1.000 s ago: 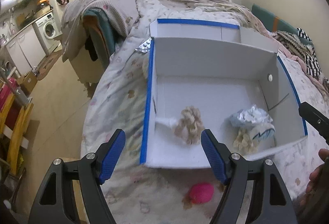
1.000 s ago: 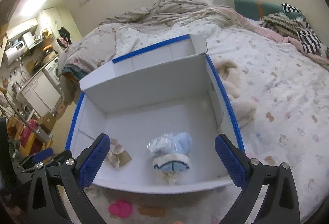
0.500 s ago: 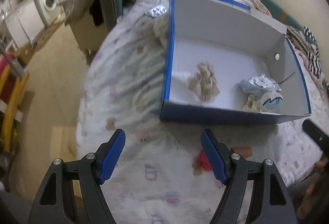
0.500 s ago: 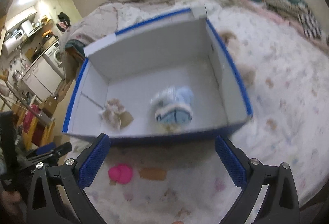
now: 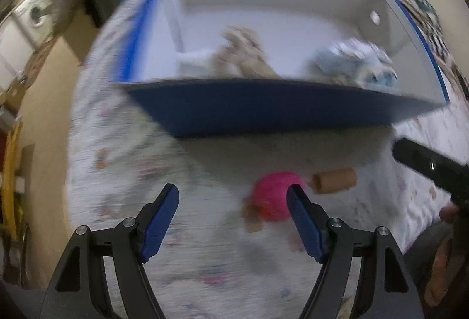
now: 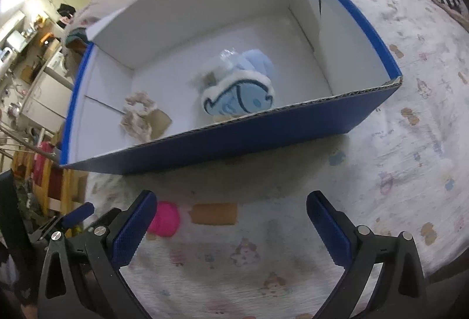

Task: Organize soft objects
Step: 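Close the left tool on the pink rubber duck, then close the right tool on the brown cardboard tube while the left tool holds the duck, then carry the duck with the left tool while the right tool carries the tube over the box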

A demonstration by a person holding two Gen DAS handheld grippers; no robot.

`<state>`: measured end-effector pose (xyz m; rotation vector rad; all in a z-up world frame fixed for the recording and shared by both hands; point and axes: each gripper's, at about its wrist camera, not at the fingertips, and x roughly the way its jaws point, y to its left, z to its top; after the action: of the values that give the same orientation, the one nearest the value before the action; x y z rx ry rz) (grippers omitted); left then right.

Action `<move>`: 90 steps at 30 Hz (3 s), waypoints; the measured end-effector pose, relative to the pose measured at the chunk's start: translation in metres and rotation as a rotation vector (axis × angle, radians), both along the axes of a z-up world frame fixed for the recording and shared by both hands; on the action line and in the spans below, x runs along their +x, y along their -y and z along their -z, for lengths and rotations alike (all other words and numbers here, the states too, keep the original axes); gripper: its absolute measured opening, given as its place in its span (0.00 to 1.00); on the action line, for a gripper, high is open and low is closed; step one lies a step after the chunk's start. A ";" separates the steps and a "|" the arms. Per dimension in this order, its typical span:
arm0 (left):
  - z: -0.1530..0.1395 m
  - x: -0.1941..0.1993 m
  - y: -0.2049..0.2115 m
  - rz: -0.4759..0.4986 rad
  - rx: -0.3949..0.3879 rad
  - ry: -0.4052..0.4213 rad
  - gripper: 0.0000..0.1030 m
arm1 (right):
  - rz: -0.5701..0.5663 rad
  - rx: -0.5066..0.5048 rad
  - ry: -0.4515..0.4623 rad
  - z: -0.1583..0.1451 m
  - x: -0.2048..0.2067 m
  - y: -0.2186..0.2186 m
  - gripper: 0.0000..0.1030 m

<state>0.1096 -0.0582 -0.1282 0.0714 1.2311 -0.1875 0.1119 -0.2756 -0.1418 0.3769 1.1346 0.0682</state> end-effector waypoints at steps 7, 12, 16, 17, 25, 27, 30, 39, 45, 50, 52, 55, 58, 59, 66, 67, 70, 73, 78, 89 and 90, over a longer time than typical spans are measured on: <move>0.026 0.005 0.037 0.097 0.040 -0.056 0.72 | 0.017 0.017 0.000 0.001 0.001 0.008 1.00; 0.037 0.014 0.039 0.069 0.041 -0.086 0.66 | 0.020 0.024 -0.013 0.005 0.004 0.012 1.00; 0.045 0.019 0.041 0.071 0.036 -0.125 0.41 | 0.021 0.039 -0.015 0.006 0.007 0.013 1.00; 0.045 0.020 0.041 0.068 0.033 -0.121 0.41 | 0.020 0.036 -0.017 0.007 0.009 0.012 1.00; 0.033 0.019 0.018 -0.024 0.053 -0.101 0.41 | -0.042 -0.019 -0.069 0.020 0.015 -0.004 1.00; 0.028 0.018 0.011 -0.042 0.064 -0.087 0.41 | -0.073 -0.037 -0.098 0.028 0.016 -0.013 1.00; 0.019 0.016 0.000 -0.065 0.089 -0.056 0.41 | -0.112 -0.059 -0.136 0.038 0.017 -0.025 1.00; 0.012 0.011 -0.034 -0.119 0.074 -0.055 0.41 | -0.230 -0.096 -0.171 0.057 0.023 -0.059 0.72; 0.010 0.014 -0.047 -0.133 0.067 -0.047 0.41 | -0.251 -0.095 -0.162 0.057 0.019 -0.057 0.19; 0.007 0.006 -0.038 -0.119 0.075 -0.030 0.41 | -0.262 -0.080 -0.115 0.044 0.011 -0.053 0.11; 0.005 0.002 -0.036 -0.122 0.080 -0.027 0.41 | -0.274 -0.076 -0.101 0.040 0.008 -0.053 0.11; 0.007 0.001 -0.042 -0.134 0.081 -0.029 0.41 | -0.287 -0.061 -0.080 0.034 0.003 -0.051 0.11; -0.001 -0.005 -0.045 -0.153 0.060 -0.026 0.41 | -0.283 -0.032 -0.057 0.024 0.002 -0.047 0.11; -0.004 -0.007 -0.045 -0.152 0.056 -0.013 0.41 | -0.283 -0.027 -0.048 0.021 0.001 -0.045 0.11; -0.028 -0.018 -0.037 -0.129 0.082 0.082 0.41 | -0.309 0.002 0.023 -0.004 -0.007 -0.048 0.11; -0.031 -0.019 -0.037 -0.131 0.082 0.089 0.41 | -0.314 0.006 0.034 -0.008 -0.008 -0.048 0.11; -0.042 -0.021 -0.040 -0.144 0.079 0.132 0.41 | -0.331 0.009 0.082 -0.023 -0.013 -0.048 0.11; -0.054 -0.024 -0.041 -0.157 0.076 0.179 0.41 | -0.347 0.011 0.141 -0.042 -0.021 -0.044 0.11; -0.072 -0.029 -0.039 -0.160 0.083 0.273 0.41 | -0.362 0.011 0.229 -0.063 -0.027 -0.047 0.11; -0.113 -0.015 -0.033 -0.158 0.082 0.382 0.41 | -0.313 0.020 0.319 -0.096 -0.015 -0.030 0.11; -0.116 -0.011 -0.032 -0.156 0.078 0.386 0.41 | -0.306 0.019 0.332 -0.101 -0.012 -0.028 0.11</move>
<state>0.0989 -0.0261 -0.0119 0.0751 0.8537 0.0121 0.0995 -0.2477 -0.0406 0.1959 0.8547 0.3965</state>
